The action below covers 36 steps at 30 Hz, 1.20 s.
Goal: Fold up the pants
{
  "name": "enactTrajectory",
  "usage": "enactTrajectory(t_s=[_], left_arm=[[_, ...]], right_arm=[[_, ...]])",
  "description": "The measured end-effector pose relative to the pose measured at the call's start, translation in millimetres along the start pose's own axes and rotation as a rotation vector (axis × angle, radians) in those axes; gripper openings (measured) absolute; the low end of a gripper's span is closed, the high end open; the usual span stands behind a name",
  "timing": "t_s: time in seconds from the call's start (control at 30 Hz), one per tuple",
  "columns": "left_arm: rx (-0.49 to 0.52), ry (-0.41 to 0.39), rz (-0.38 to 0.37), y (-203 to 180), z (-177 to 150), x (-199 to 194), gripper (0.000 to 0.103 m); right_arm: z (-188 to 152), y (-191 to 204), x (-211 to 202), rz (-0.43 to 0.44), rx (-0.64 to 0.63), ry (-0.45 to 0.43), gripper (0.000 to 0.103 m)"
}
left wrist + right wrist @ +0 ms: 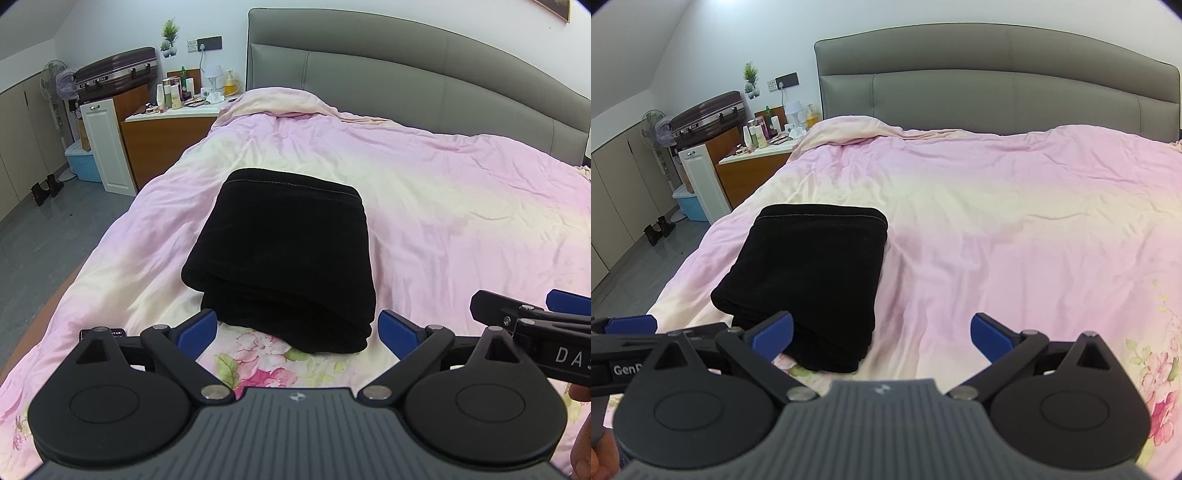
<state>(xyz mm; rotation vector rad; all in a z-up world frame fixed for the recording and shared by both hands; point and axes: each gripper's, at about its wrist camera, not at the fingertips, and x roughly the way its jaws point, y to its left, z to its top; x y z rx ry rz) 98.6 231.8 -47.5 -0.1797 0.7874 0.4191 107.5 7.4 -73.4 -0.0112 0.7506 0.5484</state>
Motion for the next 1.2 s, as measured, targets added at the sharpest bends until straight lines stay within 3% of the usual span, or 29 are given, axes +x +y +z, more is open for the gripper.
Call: enactTrajectory(t_s=[1.2], left_arm=[[-0.001,0.007,0.012,3.0,-5.8,-5.6,0.103]], right_arm=[[-1.0,2.2,1.8,-0.008,-0.014,0.021,0.098]])
